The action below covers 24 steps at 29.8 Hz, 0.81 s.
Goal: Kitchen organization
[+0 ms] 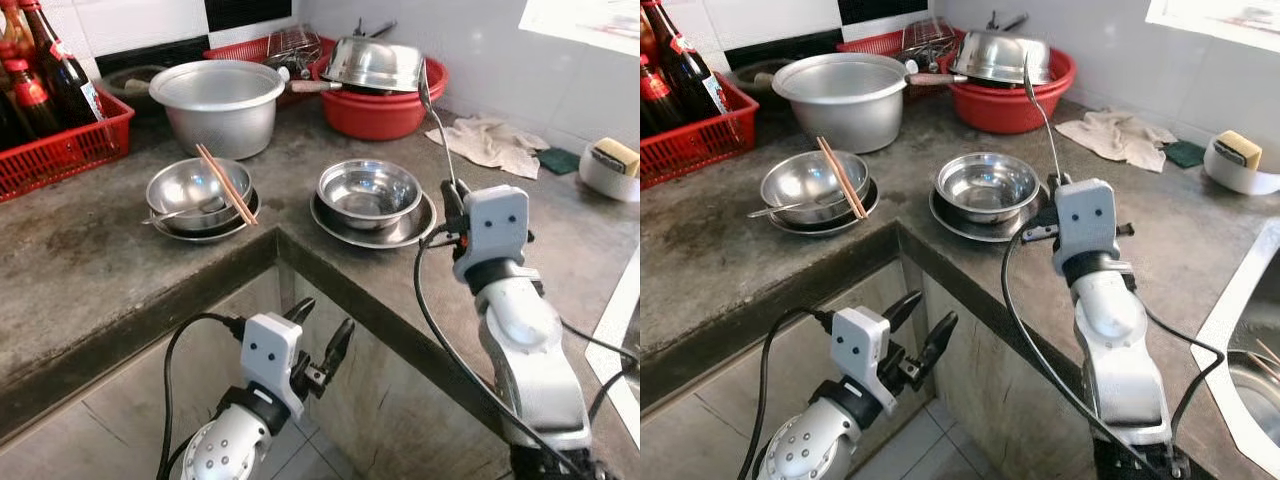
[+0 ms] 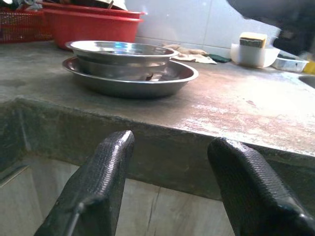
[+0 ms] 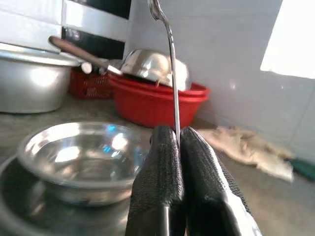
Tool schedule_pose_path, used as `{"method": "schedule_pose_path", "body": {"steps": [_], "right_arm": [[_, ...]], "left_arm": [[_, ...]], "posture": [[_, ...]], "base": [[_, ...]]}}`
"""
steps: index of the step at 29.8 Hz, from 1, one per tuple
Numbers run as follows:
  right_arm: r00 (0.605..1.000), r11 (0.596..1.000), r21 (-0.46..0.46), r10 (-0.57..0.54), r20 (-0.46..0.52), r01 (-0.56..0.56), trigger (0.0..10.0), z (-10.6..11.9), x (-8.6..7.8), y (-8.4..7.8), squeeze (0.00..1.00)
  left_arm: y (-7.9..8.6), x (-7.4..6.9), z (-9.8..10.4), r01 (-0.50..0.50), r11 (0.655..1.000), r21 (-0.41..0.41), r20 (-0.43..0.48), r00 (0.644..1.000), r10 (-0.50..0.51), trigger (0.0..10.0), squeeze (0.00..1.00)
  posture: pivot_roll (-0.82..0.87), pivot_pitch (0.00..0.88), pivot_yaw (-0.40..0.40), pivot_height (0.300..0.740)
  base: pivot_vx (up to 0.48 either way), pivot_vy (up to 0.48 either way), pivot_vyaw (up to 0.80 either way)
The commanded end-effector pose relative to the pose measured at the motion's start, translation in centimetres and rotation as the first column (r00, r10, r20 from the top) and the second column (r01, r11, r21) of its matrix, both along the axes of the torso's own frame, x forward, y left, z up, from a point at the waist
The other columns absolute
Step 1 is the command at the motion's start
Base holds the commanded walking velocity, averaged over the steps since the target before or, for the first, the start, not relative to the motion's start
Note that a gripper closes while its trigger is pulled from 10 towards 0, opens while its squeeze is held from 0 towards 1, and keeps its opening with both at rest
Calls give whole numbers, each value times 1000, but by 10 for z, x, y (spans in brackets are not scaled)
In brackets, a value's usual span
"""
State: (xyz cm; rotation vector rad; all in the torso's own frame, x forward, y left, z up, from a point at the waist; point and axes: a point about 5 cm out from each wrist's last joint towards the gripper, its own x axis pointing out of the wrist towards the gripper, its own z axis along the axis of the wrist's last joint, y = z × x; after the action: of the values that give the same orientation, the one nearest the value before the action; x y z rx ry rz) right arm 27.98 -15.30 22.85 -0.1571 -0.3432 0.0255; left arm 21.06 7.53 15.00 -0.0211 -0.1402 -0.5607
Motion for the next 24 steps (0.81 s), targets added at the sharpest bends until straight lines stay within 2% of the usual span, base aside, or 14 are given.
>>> {"method": "schedule_pose_path", "body": {"steps": [1, 7, 12, 15, 17, 24], "right_arm": [[1000, 1000, 19, -12, 7, 12, 10000, 2, -5, 0, 0], [999, 997, 75, -18, -35, 21, 10000, -10, -15, 4, 0], [998, 996, 81, -40, -41, 43, 10000, -11, -17, 4, 0], [999, 996, 77, -38, -38, 40, 10000, -11, -17, 5, 0], [999, 997, 73, -36, -37, 39, 10000, -10, -17, 6, 0], [999, 996, 87, -17, -39, 21, 10000, -10, -17, 12, 0]], "left_arm": [[1, 0, -1, -5, 1000, 13, -1, 1000, 5, 10000, 0], [0, 0, -3, 3, 999, 34, 3, 1000, -4, 10000, 0], [0, 2, -4, -1, 998, 61, 8, 1000, 1, 10000, 0], [-1, 2, -5, 3, 997, 76, 13, 1000, -4, 10000, 0], [-2, 1, -5, 5, 997, 74, 12, 1000, -6, 10000, 0], [1, 4, -4, -20, 999, 50, -2, 1000, 20, 10000, 0]], "posture": [[148, 72, -37, 740], [143, 60, -31, 740], [141, 65, -25, 740], [139, 70, -24, 740], [139, 70, -24, 740], [143, 77, -27, 740]], "base": [[0, 0, 0], [0, 366, -774], [0, 0, -775], [0, -375, -775], [0, -431, -775], [0, 0, -775]]}}
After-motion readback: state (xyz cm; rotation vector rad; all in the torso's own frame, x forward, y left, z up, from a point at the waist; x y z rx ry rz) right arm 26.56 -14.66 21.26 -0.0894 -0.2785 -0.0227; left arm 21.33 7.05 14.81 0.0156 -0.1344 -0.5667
